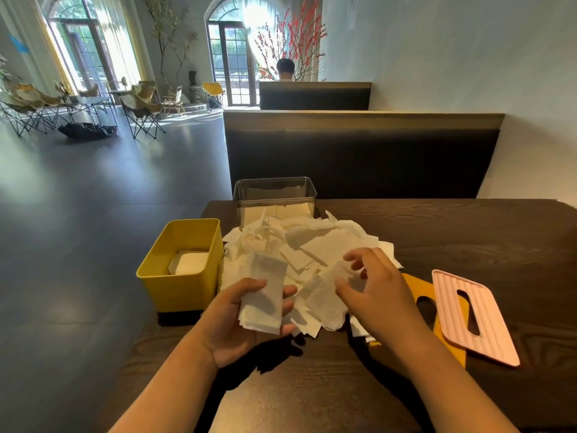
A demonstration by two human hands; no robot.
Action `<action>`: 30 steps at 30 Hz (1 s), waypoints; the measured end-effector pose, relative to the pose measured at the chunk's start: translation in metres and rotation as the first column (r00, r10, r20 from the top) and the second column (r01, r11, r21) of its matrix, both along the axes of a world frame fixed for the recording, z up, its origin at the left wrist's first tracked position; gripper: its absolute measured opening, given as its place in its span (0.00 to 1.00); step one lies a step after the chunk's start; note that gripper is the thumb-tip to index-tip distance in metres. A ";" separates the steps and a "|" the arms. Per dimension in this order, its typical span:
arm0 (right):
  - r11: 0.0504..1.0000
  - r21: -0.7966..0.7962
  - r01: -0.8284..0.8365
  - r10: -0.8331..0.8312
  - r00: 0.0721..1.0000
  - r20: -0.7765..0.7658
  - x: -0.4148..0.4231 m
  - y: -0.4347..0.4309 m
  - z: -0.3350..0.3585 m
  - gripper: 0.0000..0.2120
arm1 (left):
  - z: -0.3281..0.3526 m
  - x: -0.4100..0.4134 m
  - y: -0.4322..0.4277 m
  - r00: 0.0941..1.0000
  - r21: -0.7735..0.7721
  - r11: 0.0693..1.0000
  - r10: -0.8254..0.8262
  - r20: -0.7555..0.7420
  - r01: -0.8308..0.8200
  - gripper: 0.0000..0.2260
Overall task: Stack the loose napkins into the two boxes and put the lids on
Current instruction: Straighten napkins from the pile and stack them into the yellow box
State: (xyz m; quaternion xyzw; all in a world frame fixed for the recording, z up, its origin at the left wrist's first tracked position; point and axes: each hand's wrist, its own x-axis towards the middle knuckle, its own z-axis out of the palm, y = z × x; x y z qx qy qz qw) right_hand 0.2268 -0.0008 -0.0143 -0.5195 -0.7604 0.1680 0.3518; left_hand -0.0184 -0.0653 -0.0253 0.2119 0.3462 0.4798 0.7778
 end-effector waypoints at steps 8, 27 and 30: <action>0.988 0.055 0.146 -0.156 0.928 0.340 -0.005 -0.006 -0.016 0.29 | -0.018 -0.010 0.006 0.994 -0.015 0.998 0.069 0.086 -0.068 0.39; 0.989 0.139 -0.051 -0.026 0.863 0.505 -0.031 0.007 -0.019 0.17 | -0.025 -0.005 0.007 0.997 -0.030 0.998 0.060 0.054 -0.059 0.34; 0.976 0.212 -0.055 -0.044 0.899 0.435 -0.036 0.013 -0.022 0.09 | -0.025 -0.004 0.007 0.996 -0.025 0.998 0.067 0.055 -0.065 0.35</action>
